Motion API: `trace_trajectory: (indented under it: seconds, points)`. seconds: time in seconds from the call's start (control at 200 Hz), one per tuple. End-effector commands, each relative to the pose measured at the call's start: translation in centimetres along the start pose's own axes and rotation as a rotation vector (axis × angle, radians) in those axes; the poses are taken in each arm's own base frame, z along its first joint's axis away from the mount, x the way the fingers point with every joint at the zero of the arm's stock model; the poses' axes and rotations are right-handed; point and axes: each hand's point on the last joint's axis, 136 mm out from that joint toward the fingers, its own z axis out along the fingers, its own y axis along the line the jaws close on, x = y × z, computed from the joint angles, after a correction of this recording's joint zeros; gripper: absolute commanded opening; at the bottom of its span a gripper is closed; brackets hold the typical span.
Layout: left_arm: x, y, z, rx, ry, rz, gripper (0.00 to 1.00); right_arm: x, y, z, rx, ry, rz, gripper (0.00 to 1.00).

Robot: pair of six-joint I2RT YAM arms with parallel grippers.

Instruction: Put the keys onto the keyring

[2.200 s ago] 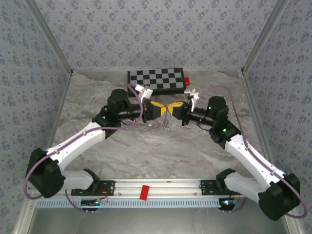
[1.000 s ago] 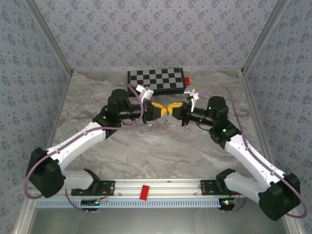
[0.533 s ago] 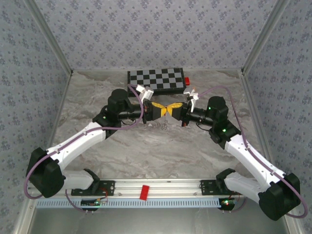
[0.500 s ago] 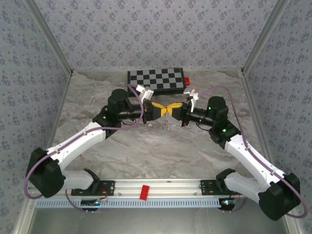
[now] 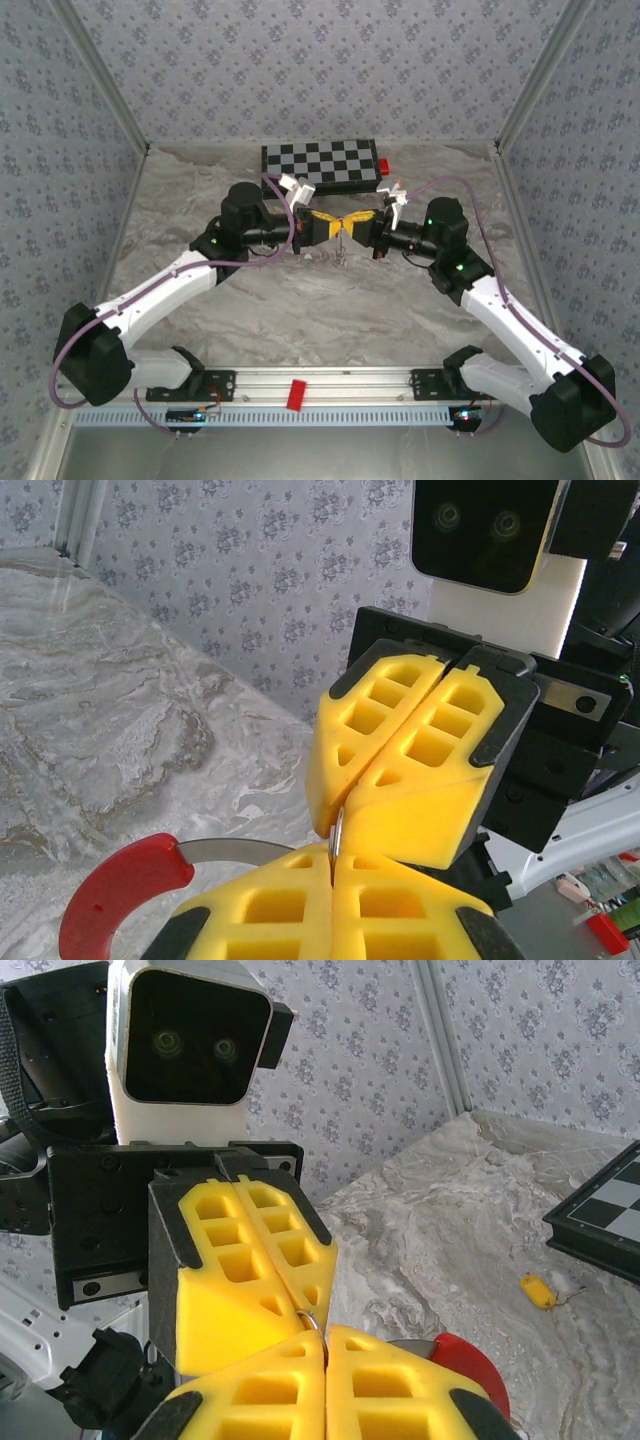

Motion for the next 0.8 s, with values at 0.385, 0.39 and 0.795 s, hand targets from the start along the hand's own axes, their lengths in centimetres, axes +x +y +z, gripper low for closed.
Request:
trace_trajectory:
  seconds: [0.385, 0.39, 0.795]
  points:
    - [-2.2, -2.3, -0.9, 0.032, -0.051, 0.091, 0.0, -0.7, -2.7, -4.1, 0.237, -0.11, 0.02, 0.59]
    - [-2.2, -2.3, -0.9, 0.031, -0.051, 0.091, 0.0, -0.7, -2.7, -4.1, 0.238, -0.11, 0.021, 0.6]
    - [-2.2, -0.2, -2.3, -0.15, -0.075, 0.095, 0.0, 0.2, -6.1, -4.2, 0.382, -0.093, 0.067, 1.0]
